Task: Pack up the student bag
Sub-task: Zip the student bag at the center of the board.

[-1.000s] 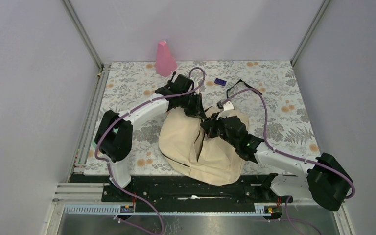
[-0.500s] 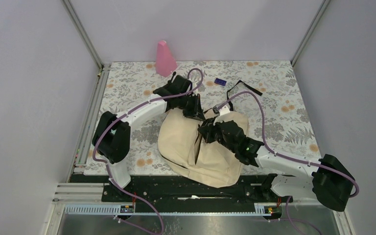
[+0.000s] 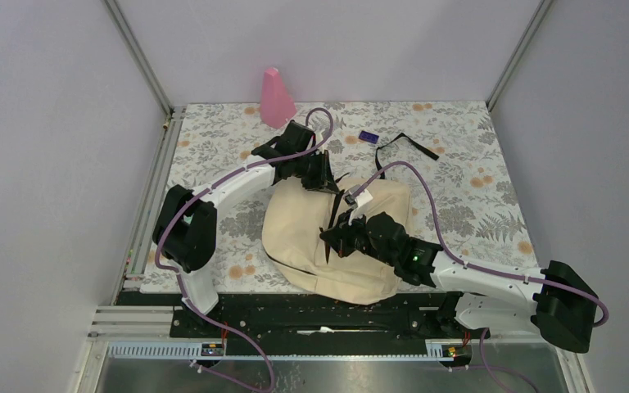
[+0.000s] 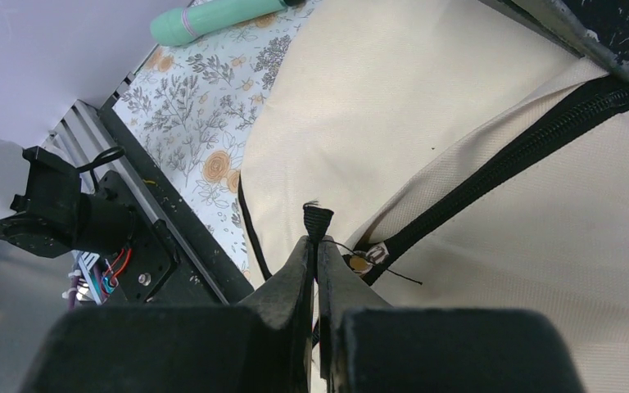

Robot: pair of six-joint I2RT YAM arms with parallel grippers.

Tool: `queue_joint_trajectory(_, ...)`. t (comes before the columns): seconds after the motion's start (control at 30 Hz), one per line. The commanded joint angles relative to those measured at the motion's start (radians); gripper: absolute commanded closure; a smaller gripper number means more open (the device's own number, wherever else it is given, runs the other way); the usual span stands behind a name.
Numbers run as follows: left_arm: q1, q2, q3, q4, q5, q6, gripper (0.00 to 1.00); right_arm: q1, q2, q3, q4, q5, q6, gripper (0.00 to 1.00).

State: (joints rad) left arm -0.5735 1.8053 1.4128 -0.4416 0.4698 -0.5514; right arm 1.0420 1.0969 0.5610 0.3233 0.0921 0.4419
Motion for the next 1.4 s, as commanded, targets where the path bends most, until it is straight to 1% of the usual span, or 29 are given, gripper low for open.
queue_joint_trajectory(0.0, 0.030, -0.053, 0.012, 0.164, -0.078, 0.008, 1.00, 0.028, -0.027, 0.031, 0.045, -0.054, 0.014, 1.00)
queue_joint_trajectory(0.3, 0.059, -0.057, 0.028, 0.168, -0.133, 0.019, 1.00, 0.059, -0.041, 0.010, 0.009, -0.061, 0.021, 1.00)
queue_joint_trajectory(0.53, 0.118, -0.048, 0.046, 0.167, -0.148, 0.018, 1.00, 0.094, -0.048, -0.023, -0.011, -0.075, 0.052, 1.00)
queue_joint_trajectory(0.73, 0.127, -0.069, 0.046, 0.147, -0.140, 0.045, 1.00, 0.101, -0.046, -0.098, 0.037, -0.086, 0.107, 1.00)
queue_joint_trajectory(0.77, 0.127, -0.079, 0.044, 0.133, -0.140, 0.052, 0.95, 0.102, -0.050, -0.104, 0.043, -0.084, 0.112, 1.00)
queue_joint_trajectory(0.83, 0.124, -0.113, 0.032, 0.105, -0.144, 0.066, 0.73, 0.102, -0.060, -0.109, 0.050, -0.074, 0.114, 1.00)
queue_joint_trajectory(0.9, 0.110, -0.159, 0.004, 0.084, -0.168, 0.080, 0.48, 0.101, -0.069, -0.110, 0.054, -0.059, 0.107, 1.00)
queue_joint_trajectory(0.97, 0.088, -0.213, -0.030, 0.059, -0.209, 0.098, 0.34, 0.101, -0.076, -0.109, 0.056, -0.048, 0.094, 1.00)
queue_joint_trajectory(1.03, 0.061, -0.270, -0.077, 0.043, -0.251, 0.105, 0.27, 0.101, -0.076, -0.104, 0.056, -0.045, 0.084, 1.00)
queue_joint_trajectory(1.1, 0.032, -0.343, -0.136, 0.046, -0.273, 0.094, 0.23, 0.101, -0.072, -0.102, 0.058, -0.046, 0.078, 1.00)
queue_joint_trajectory(1.23, -0.049, -0.422, -0.250, 0.050, -0.272, 0.070, 0.23, 0.101, -0.059, -0.098, 0.068, -0.061, 0.074, 1.00)
queue_joint_trajectory(1.37, -0.132, -0.451, -0.328, 0.030, -0.272, 0.050, 0.23, 0.102, -0.061, -0.099, 0.071, -0.067, 0.075, 1.00)
